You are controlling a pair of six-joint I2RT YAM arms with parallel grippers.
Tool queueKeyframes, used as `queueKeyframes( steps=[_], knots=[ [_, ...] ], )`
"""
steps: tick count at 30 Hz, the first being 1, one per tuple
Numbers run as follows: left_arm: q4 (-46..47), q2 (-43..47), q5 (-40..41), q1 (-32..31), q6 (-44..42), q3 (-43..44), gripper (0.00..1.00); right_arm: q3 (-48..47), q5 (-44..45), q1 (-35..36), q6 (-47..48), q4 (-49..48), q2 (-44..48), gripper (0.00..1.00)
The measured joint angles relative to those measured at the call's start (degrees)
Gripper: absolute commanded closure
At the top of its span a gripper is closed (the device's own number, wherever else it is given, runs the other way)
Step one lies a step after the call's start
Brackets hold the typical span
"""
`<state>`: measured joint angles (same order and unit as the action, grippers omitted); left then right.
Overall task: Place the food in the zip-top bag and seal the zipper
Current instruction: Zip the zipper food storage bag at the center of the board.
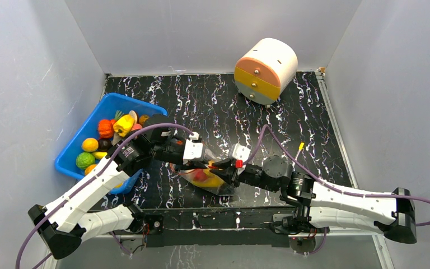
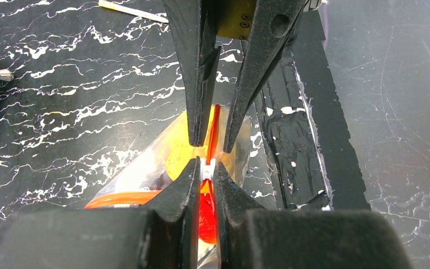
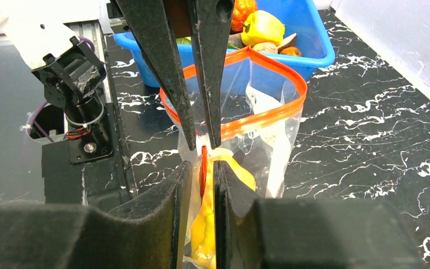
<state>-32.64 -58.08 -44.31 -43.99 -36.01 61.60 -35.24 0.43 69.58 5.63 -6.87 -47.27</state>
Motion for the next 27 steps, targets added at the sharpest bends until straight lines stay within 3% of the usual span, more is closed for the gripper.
queueKeyframes(
  steps=[4, 27],
  knots=[
    [0.0, 0.0, 0.0, 0.0, 0.0, 0.0, 1.0, -0.1, 0.0, 0.0, 0.1, -0.9, -0.4, 1.0],
    [2.3, 0.8, 3.1, 0.0, 3.6, 2.2, 1.0, -0.8, 11.1, 0.5, -1.1, 0.9, 4.0, 1.0]
  ],
)
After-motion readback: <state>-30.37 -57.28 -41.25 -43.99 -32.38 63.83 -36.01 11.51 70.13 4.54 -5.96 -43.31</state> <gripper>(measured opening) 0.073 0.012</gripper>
